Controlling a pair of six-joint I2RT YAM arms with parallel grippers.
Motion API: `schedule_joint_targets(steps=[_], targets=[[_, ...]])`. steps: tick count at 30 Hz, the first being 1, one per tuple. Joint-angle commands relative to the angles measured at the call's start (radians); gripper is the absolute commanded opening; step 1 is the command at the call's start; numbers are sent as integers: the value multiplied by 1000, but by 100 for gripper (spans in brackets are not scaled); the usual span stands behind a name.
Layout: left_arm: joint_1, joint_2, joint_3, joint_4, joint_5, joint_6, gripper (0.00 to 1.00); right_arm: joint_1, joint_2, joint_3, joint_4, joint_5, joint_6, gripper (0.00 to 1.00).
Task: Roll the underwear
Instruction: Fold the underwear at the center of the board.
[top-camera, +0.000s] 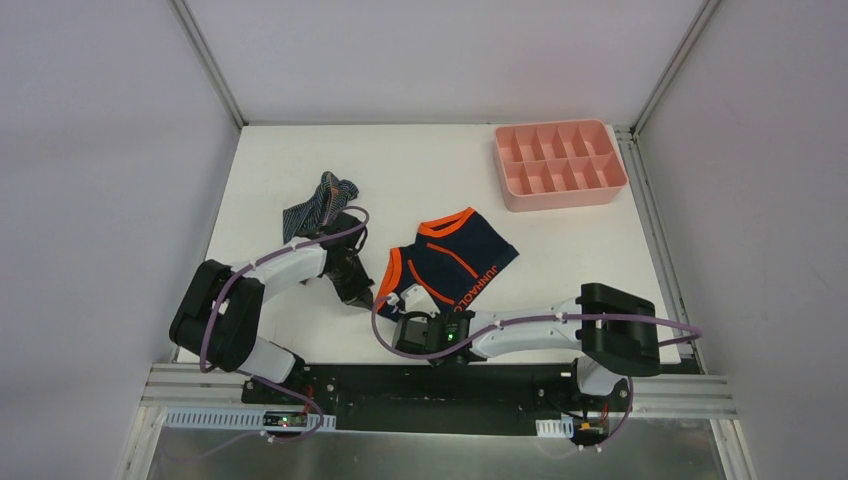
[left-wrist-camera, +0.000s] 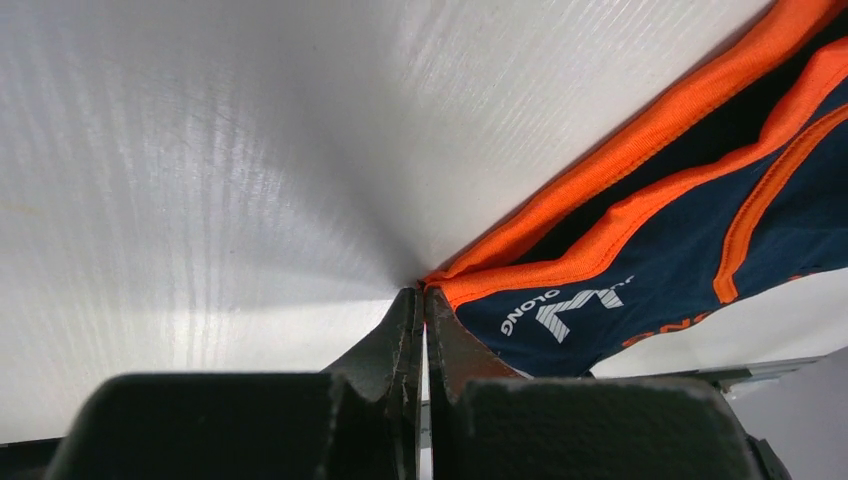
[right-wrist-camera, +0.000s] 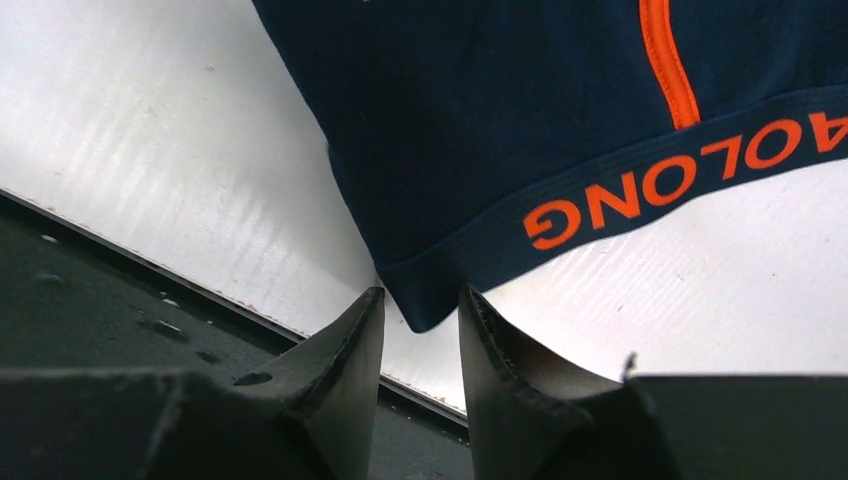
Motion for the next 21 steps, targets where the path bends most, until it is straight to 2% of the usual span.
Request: schedule_joint_targets(steps=[1, 7, 14, 21], targets=[[0, -52, 15, -30, -73, -23, 0, -1, -34, -27, -6, -5, 10, 35], [0, -35, 12, -32, -50, -12, 0, 0, -65, -44, -8, -10, 7, 34], [0, -19, 19, -32, -43, -1, 0, 11, -117, 30, -44, 29, -60, 41], [0, -7, 24, -32, -39, 0, 0, 12, -51, 83, -14, 10, -108, 39]])
